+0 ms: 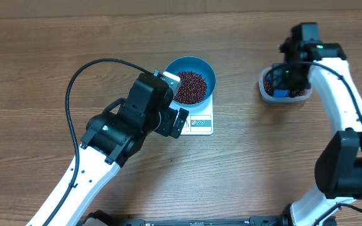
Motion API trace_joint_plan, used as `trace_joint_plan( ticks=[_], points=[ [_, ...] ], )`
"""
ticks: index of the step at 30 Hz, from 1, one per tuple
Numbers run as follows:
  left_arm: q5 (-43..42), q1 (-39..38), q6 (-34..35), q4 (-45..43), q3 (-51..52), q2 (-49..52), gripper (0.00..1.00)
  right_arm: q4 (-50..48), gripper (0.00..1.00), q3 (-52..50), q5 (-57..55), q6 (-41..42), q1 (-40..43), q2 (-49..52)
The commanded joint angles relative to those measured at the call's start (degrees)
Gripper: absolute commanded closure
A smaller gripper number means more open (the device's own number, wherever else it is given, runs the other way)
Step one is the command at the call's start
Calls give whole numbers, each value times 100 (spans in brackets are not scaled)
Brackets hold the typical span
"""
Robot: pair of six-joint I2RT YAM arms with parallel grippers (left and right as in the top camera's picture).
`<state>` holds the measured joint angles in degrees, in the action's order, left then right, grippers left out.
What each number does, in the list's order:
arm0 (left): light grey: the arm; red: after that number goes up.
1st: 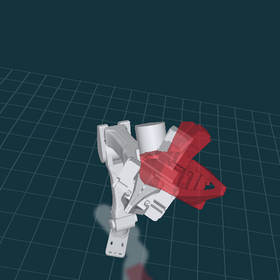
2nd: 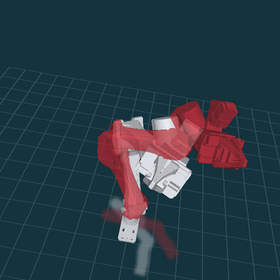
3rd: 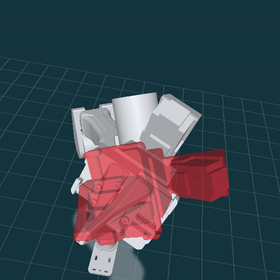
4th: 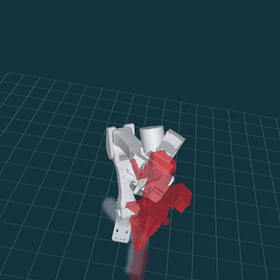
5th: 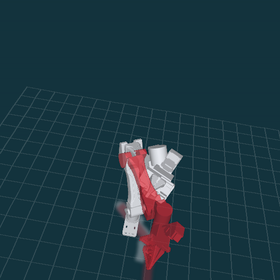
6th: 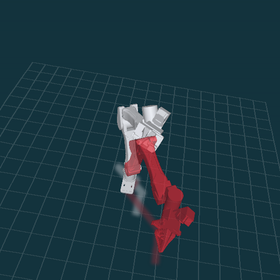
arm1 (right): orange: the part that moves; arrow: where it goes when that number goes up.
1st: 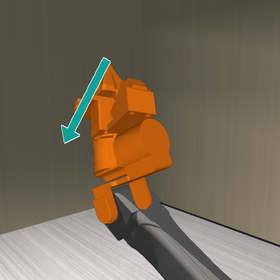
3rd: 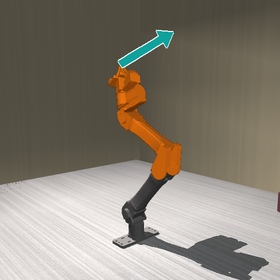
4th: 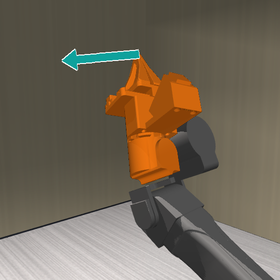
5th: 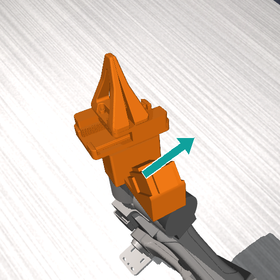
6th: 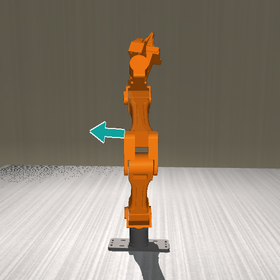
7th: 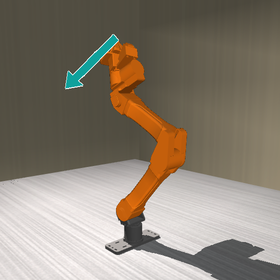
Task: Scoop item into bowl and weigh 150g on scale
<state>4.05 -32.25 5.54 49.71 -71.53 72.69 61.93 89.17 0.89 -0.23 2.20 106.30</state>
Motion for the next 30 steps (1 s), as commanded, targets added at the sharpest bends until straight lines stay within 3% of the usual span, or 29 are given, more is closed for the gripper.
trace_joint_plan(
  ticks=[1,15,30],
  points=[
    [-52,0,-131,-31,-129,-59,0,35,96,92,452,-24,407,-11],
    [-55,0,-131,-31,-129,-59,0,468,96,92,3506,-938,1670,-11],
    [-55,0,-131,-28,-129,-59,0,474,96,310,3523,-931,1781,-326]
  ],
)
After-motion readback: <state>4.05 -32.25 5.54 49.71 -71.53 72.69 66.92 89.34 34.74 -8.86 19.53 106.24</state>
